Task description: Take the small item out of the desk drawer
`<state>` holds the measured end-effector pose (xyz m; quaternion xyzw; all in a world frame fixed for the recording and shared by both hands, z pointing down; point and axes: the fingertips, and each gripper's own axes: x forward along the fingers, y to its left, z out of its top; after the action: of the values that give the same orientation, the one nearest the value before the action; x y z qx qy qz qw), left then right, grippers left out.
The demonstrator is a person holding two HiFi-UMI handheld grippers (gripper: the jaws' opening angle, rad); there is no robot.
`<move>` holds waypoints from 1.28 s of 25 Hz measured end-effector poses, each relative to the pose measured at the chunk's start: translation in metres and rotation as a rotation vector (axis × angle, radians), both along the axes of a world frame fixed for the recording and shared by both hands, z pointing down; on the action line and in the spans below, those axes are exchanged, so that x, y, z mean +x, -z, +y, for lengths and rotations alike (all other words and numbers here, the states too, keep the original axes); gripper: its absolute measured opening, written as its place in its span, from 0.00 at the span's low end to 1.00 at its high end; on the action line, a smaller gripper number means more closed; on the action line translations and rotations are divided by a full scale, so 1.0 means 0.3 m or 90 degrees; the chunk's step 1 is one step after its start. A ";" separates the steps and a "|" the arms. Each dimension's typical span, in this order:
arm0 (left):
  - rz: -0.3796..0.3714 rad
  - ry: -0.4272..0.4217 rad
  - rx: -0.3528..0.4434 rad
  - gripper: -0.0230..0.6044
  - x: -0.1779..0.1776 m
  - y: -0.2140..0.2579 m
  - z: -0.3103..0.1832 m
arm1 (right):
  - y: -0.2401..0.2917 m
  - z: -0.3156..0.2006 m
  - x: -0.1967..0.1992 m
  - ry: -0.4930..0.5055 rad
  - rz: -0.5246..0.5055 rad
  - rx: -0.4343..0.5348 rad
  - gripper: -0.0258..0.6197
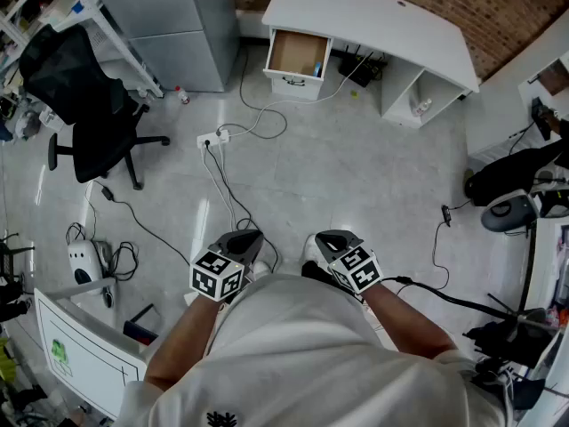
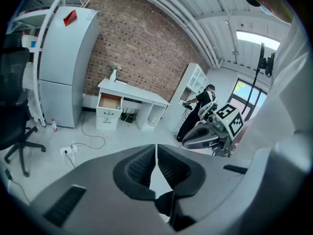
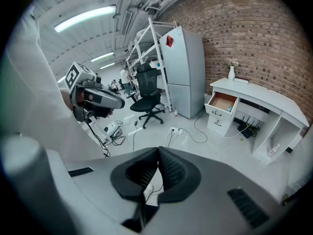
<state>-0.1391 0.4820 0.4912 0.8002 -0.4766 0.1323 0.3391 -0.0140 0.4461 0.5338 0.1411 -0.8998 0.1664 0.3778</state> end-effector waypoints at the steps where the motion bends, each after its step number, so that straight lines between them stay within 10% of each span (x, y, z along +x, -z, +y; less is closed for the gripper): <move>1: 0.000 -0.004 0.001 0.08 -0.024 -0.014 0.016 | -0.011 0.022 -0.016 -0.006 0.003 0.001 0.09; 12: 0.004 -0.076 -0.005 0.08 -0.081 -0.107 -0.030 | -0.025 0.030 -0.031 -0.082 0.010 0.006 0.09; 32: -0.090 -0.081 -0.011 0.09 0.420 -0.022 -1.054 | -0.005 -0.971 0.420 -0.081 -0.063 0.013 0.18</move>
<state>-0.0132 0.1657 0.4977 0.8148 -0.4462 0.2136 0.3023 0.1121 0.1549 0.5353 0.1931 -0.9085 0.1874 0.3197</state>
